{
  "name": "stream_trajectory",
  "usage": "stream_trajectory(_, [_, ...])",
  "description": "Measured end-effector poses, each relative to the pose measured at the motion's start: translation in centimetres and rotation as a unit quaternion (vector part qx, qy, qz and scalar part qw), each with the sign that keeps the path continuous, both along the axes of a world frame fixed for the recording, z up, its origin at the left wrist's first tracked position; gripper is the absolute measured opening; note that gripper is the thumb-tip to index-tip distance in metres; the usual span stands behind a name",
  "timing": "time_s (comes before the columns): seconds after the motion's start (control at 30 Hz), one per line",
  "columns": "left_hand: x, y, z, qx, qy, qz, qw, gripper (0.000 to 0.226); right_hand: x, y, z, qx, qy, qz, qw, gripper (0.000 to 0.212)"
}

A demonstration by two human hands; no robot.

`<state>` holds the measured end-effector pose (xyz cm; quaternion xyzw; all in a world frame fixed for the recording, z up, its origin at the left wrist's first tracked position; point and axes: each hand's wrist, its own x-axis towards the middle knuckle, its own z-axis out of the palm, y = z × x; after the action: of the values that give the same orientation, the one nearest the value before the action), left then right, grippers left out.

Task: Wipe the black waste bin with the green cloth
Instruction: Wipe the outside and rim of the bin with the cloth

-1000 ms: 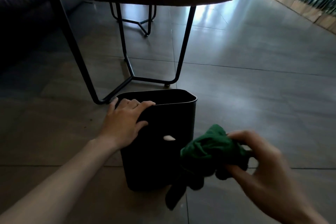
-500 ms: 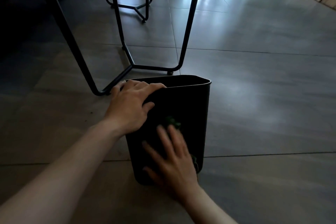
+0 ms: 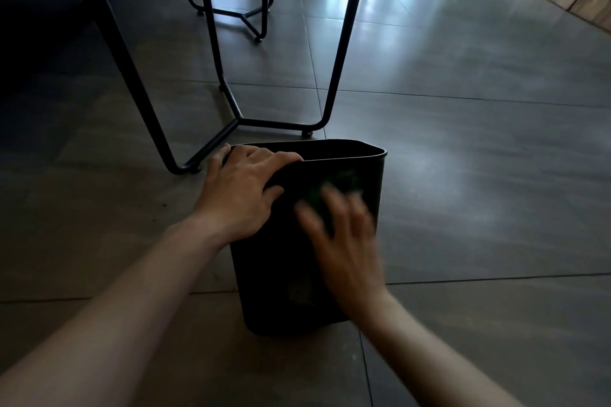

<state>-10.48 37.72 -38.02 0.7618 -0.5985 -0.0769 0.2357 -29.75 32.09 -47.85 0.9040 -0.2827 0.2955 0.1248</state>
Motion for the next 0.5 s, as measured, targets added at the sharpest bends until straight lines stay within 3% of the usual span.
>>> stream_trajectory(0.1, [0.2, 0.0, -0.1, 0.004, -0.005, 0.011, 1.0, 0.048, -3.8, 5.1, -6.2, -0.046, 0.206, 0.134, 0.968, 0.05])
stream_trajectory(0.17, [0.0, -0.1, -0.3, -0.001, -0.013, 0.014, 1.0, 0.048, -5.9, 5.8, -7.5, -0.03, 0.239, 0.153, 0.958, 0.051])
stream_trajectory(0.23, [0.1, -0.1, -0.5, -0.006, -0.019, 0.021, 1.0, 0.049, -5.5, 4.5, -6.1, -0.014, 0.173, 0.115, 0.978, 0.056])
stream_trajectory(0.3, [0.4, -0.1, -0.5, 0.0, -0.017, 0.032, 0.999, 0.049, -3.3, 2.0, -2.9, 0.026, 0.077, 0.021, 0.996, 0.076])
stream_trajectory(0.4, [0.5, 0.0, -0.4, 0.002, -0.01, 0.037, 0.999, 0.049, 0.8, -1.7, 2.5, 0.059, -0.056, -0.07, 0.994, 0.066])
stream_trajectory(0.5, [0.5, 0.1, -0.6, -0.004, -0.021, 0.028, 0.999, 0.049, 2.4, -1.5, 2.8, 0.057, -0.095, -0.096, 0.989, 0.056])
